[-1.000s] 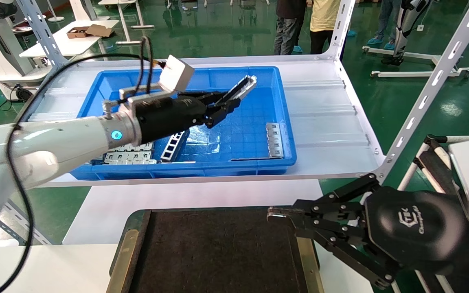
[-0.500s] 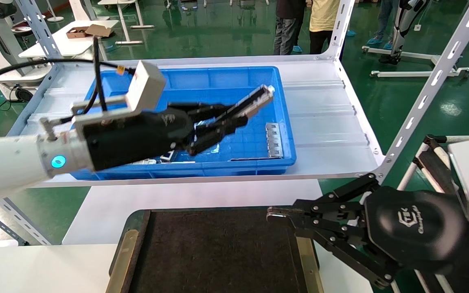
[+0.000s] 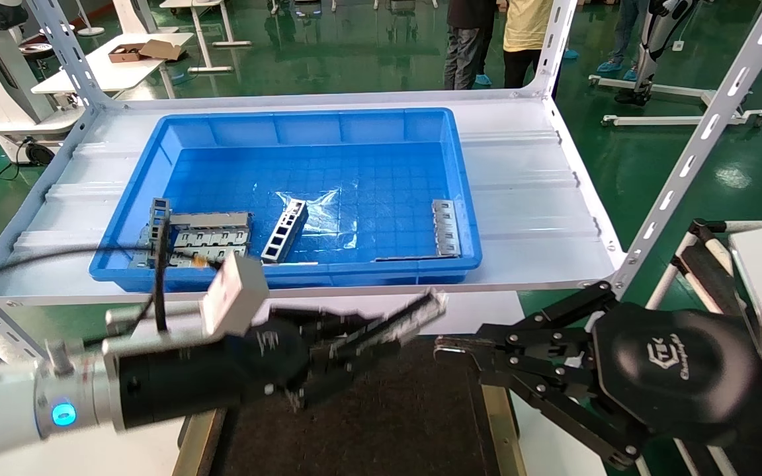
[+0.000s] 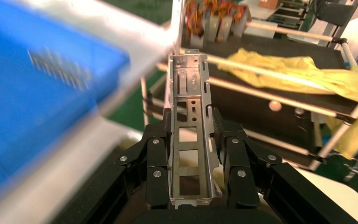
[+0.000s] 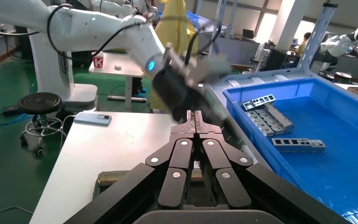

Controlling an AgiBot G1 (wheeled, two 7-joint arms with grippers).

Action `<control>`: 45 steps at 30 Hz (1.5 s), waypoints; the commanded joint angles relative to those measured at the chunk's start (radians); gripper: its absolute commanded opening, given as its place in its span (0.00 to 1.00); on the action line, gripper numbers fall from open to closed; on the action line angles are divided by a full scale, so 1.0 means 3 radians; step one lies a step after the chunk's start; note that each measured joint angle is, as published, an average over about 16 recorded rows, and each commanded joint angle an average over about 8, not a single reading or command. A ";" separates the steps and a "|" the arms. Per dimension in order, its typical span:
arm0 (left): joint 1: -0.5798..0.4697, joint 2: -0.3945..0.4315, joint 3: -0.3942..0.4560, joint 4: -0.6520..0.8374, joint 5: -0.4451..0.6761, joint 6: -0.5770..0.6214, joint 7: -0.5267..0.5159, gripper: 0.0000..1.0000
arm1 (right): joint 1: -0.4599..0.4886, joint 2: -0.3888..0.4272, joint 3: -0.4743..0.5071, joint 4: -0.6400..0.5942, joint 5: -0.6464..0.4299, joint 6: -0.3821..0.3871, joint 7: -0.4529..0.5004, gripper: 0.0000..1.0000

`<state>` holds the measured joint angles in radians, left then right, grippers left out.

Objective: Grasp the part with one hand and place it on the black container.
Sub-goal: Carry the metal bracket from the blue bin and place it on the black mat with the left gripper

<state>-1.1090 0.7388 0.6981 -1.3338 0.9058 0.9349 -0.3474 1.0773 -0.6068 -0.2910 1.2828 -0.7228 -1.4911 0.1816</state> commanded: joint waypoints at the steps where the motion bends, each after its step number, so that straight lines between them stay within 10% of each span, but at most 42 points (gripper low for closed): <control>1: 0.0133 -0.0041 0.0035 -0.0056 0.0008 -0.0042 -0.0025 0.00 | 0.0000 0.0000 0.0000 0.0000 0.0000 0.0000 0.0000 0.00; 25: 0.1191 0.0534 0.0675 0.0053 0.0594 -0.2181 -0.0908 0.00 | 0.0001 0.0002 -0.0005 0.0000 0.0004 0.0002 -0.0003 0.00; 45: 0.0971 0.1511 0.1283 0.1060 0.0384 -0.3675 -0.1147 0.00 | 0.0002 0.0004 -0.0009 0.0000 0.0006 0.0004 -0.0005 0.00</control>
<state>-0.8176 1.1901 1.0820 -1.0159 1.0178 -0.1619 -0.6892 1.0779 -0.6056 -0.2937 1.2828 -0.7209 -1.4899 0.1802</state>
